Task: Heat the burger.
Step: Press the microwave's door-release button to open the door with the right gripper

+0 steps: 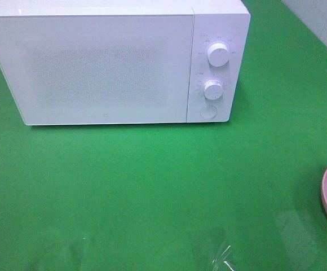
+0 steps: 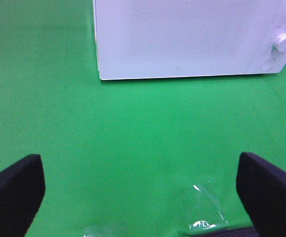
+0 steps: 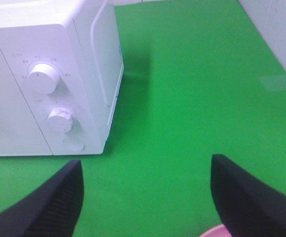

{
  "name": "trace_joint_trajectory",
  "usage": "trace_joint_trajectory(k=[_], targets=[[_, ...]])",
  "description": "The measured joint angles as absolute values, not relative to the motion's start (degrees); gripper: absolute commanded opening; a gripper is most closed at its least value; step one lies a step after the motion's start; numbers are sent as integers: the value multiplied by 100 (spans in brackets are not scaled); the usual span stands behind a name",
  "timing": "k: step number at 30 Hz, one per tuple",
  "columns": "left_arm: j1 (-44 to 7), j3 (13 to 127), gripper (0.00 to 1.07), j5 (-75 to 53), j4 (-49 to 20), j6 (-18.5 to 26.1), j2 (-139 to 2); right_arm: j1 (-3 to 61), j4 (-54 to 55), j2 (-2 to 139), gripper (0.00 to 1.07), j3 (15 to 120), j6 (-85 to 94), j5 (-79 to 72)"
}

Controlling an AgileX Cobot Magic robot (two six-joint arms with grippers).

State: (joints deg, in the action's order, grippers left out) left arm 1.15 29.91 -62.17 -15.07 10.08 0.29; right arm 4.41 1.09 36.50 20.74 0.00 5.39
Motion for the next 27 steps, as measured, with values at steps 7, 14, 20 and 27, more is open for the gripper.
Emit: trace_joint_trajectory(k=[7, 14, 20, 27], targets=[[115, 2991, 98, -6217, -1507, 1008, 29, 441, 109, 3965, 72, 1765, 0, -435], [115, 2991, 98, -6217, -1507, 1008, 29, 441, 115, 4486, 72, 1662, -29, -1513], [115, 2991, 98, -6217, -1507, 1008, 29, 441, 115, 5048, 72, 1644, 0, -2217], [115, 2991, 98, -6217, -1507, 1008, 29, 441, 126, 5724, 72, 1644, 206, -2922]])
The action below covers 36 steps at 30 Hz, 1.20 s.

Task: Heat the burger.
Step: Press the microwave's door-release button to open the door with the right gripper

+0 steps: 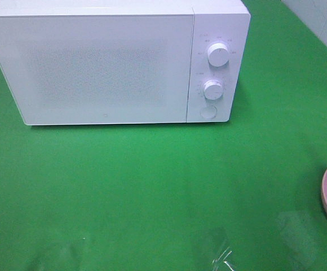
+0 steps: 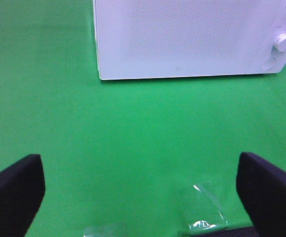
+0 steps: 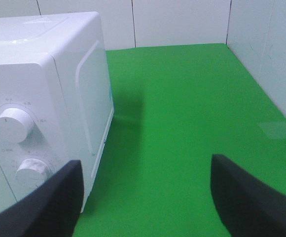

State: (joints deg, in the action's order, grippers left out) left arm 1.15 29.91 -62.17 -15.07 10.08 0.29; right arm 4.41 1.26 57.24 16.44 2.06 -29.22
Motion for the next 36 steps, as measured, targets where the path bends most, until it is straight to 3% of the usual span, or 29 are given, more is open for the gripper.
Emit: trace_joint_trajectory(k=[5, 11, 17, 20, 22, 26, 29, 33, 36], targets=[[115, 2991, 98, -6217, -1507, 1008, 29, 458, 470, 6234, 72, 1644, 521, -3438], [115, 2991, 98, -6217, -1507, 1008, 29, 911, 980, 6549, 72, 1644, 1077, -3953], [115, 2991, 98, -6217, -1507, 1008, 29, 2172, 2487, 7196, 72, 1644, 2166, -5082], [115, 2991, 98, -6217, -1507, 1008, 29, 2315, 2722, 7265, 72, 1644, 2275, -5220], [115, 2991, 98, -6217, -1507, 1008, 29, 2991, 3575, 7575, 72, 1644, 2693, -5816], [115, 2991, 98, -6217, -1507, 1008, 29, 3627, 4286, 7832, 72, 1650, 2882, -6176], [115, 2991, 98, -6217, -1507, 1008, 29, 3741, 4440, 7878, 72, 1650, 2893, -6234], [115, 2991, 98, -6217, -1507, 1008, 29, 4481, 5191, 8147, 72, 1656, 3019, -6566], [115, 2991, 98, -6217, -1507, 1008, 29, 4675, 5380, 8256, 72, 1656, 3037, -6721]])
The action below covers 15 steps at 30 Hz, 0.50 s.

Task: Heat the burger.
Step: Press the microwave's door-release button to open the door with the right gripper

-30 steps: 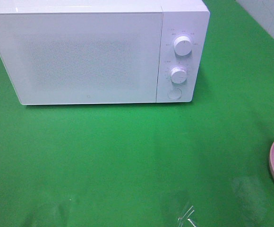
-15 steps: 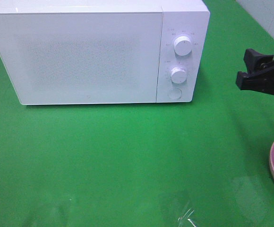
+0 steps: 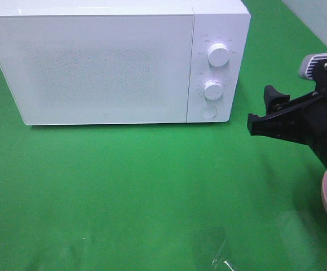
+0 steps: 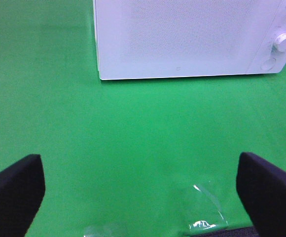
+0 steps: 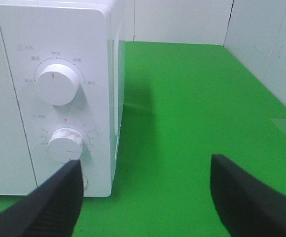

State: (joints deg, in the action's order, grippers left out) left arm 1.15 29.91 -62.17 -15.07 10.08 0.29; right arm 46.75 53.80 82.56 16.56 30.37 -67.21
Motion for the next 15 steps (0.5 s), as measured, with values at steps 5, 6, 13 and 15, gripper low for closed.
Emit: trace_joint_trajectory(k=[5, 6, 13, 15], targets=[[115, 2991, 98, -6217, -1507, 1008, 29, 5088, 5730, 8669, 72, 1702, 3060, -6875], [115, 2991, 98, -6217, -1507, 1008, 29, 5088, 5730, 8669, 72, 1702, 3060, -6875], [115, 2991, 98, -6217, -1507, 1008, 29, 5208, 5827, 9242, 72, 2028, 3065, -6893], [115, 2991, 98, -6217, -1507, 1008, 29, 5208, 5827, 9379, 72, 2097, 3054, -6898]])
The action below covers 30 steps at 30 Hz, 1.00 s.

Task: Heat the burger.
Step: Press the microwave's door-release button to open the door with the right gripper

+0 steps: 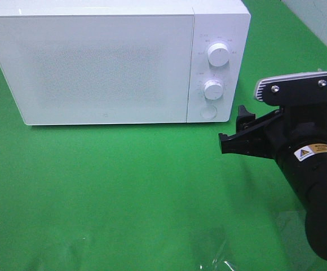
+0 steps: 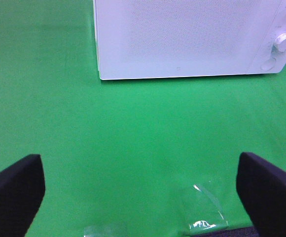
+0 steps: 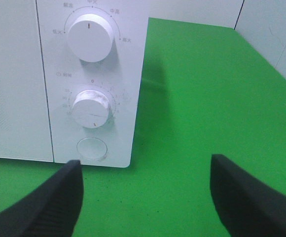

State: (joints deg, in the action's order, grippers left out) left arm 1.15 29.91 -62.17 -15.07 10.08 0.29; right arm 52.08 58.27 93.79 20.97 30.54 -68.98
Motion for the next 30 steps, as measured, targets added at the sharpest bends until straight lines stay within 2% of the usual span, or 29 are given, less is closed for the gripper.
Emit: trace_joint_trajectory(k=[11, 17, 30], targets=[[115, 2991, 98, -6217, -1507, 1008, 29, 5208, 5793, 9861, 72, 2406, 2722, -6916], [115, 2991, 98, -6217, -1507, 1008, 29, 5208, 5346, 10222, 72, 2699, 2424, -6916], [115, 2991, 98, -6217, -1507, 1008, 29, 5048, 5088, 10795, 72, 3134, 2103, -6875]])
